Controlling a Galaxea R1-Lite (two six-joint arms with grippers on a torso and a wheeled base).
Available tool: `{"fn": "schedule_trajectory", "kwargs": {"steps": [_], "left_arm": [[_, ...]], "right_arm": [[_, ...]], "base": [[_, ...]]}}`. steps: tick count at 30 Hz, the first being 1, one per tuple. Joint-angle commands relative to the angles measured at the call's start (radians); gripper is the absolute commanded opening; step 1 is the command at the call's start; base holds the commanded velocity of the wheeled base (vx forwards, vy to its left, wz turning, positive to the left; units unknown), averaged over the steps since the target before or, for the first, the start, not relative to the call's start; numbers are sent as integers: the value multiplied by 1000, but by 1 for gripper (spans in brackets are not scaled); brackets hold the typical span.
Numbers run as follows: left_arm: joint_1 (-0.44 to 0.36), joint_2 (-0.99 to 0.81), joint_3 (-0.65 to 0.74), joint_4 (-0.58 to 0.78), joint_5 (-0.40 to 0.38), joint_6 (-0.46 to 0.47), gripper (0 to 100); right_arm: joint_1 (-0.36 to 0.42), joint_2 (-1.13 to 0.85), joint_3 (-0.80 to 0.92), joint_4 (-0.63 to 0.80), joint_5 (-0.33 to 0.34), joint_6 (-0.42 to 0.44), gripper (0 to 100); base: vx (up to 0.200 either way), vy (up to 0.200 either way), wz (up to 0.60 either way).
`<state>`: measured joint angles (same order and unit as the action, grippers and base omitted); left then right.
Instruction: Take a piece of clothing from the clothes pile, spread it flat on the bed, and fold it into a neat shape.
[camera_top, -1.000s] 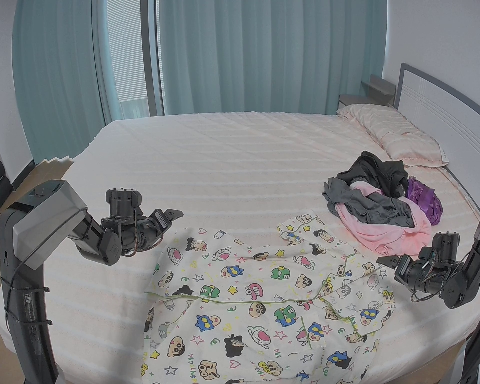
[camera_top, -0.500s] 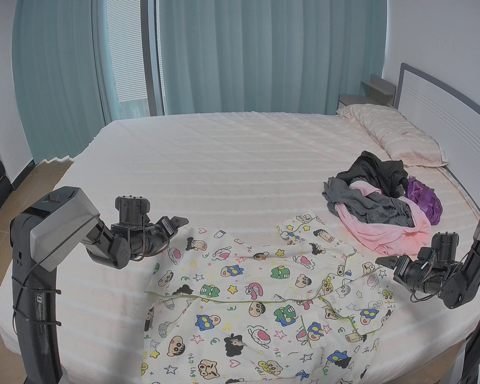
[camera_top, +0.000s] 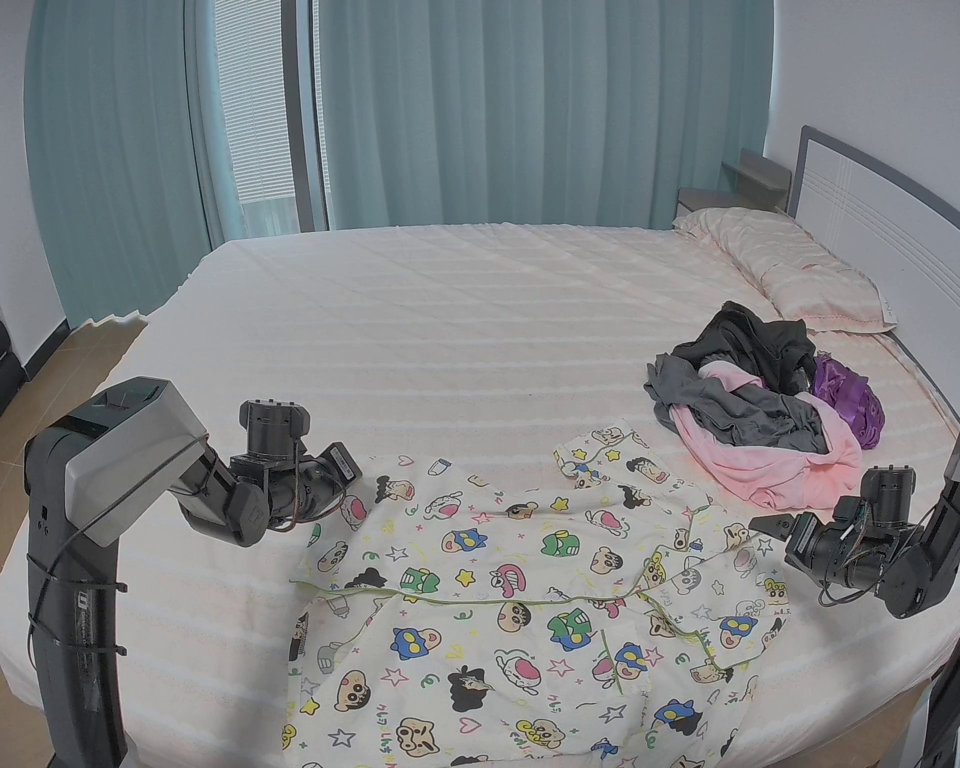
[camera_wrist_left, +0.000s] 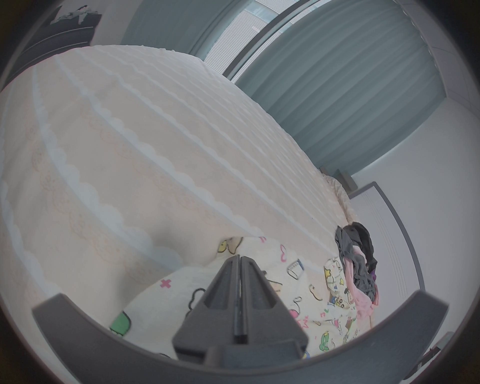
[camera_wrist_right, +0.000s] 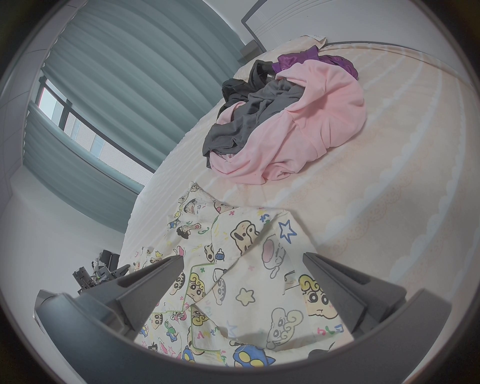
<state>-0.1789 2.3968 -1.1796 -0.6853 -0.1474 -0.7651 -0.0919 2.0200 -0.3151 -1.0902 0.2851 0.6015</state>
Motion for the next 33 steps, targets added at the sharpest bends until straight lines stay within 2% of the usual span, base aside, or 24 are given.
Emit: {"fn": "schedule_trajectory", "kwargs": {"steps": [1, 7, 13, 24, 25, 33], "left_arm": [[-51, -31, 41, -11, 2, 6, 0], [-139, -56, 92, -69, 11, 6, 0], [-208, -59, 104, -71, 62, 9, 0], [-269, -59, 138, -66, 63, 4, 0], [-274, -59, 144, -66, 63, 3, 100], [-335, -125, 232, -82, 65, 3, 100]], "right_arm": [[0, 3, -1, 0, 2, 0, 100], [0, 5, 1, 0, 2, 0, 100], [0, 6, 1, 0, 0, 0, 100], [0, 8, 1, 0, 2, 0, 100], [0, 8, 1, 0, 2, 0, 100], [0, 13, 1, 0, 0, 0, 100]], "base": [[0, 0, 0], [0, 0, 0], [0, 0, 0], [0, 0, 0], [0, 0, 0], [0, 0, 0]]}}
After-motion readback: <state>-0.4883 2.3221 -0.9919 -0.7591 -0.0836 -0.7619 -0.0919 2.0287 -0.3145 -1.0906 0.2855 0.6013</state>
